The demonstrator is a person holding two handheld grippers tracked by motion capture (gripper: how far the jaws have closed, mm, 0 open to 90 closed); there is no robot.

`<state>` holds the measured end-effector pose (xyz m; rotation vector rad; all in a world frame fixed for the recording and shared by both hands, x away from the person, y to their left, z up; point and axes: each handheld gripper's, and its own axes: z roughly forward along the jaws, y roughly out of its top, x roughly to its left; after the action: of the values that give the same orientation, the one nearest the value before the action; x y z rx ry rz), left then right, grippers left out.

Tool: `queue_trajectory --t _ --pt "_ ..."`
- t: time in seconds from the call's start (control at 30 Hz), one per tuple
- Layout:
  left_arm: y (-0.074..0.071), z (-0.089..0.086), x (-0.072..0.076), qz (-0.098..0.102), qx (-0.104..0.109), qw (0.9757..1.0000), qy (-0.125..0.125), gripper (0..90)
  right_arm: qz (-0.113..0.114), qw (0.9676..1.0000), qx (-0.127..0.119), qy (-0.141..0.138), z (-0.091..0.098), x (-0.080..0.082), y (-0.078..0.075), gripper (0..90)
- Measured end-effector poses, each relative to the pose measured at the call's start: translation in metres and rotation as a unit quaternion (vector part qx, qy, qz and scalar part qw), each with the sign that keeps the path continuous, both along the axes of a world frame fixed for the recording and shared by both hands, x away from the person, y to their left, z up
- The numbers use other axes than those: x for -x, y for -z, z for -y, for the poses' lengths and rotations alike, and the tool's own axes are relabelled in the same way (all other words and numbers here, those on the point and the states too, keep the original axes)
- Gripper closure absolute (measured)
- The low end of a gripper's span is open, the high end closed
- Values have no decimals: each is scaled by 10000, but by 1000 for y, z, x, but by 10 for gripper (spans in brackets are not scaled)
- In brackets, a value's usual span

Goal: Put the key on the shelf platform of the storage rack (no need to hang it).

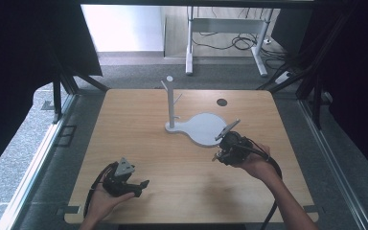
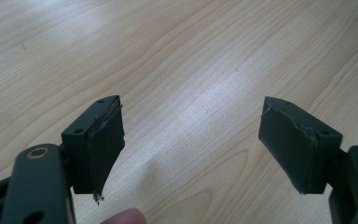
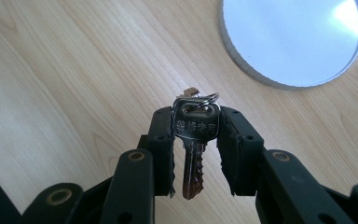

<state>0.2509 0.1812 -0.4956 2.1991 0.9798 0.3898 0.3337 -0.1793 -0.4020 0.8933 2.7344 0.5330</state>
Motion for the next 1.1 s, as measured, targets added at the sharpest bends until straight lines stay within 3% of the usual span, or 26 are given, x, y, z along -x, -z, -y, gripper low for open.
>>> queue_trajectory --t 0.7,1.1 --pt "1 0 -1 -15 -6 10000 7 225 -12 9999 -9 147 -1 -26 -9 680" --pt "1 -1 -1 -16 15 10000 -4 225 -137 9997 -14 190 -1 -41 -10 680"
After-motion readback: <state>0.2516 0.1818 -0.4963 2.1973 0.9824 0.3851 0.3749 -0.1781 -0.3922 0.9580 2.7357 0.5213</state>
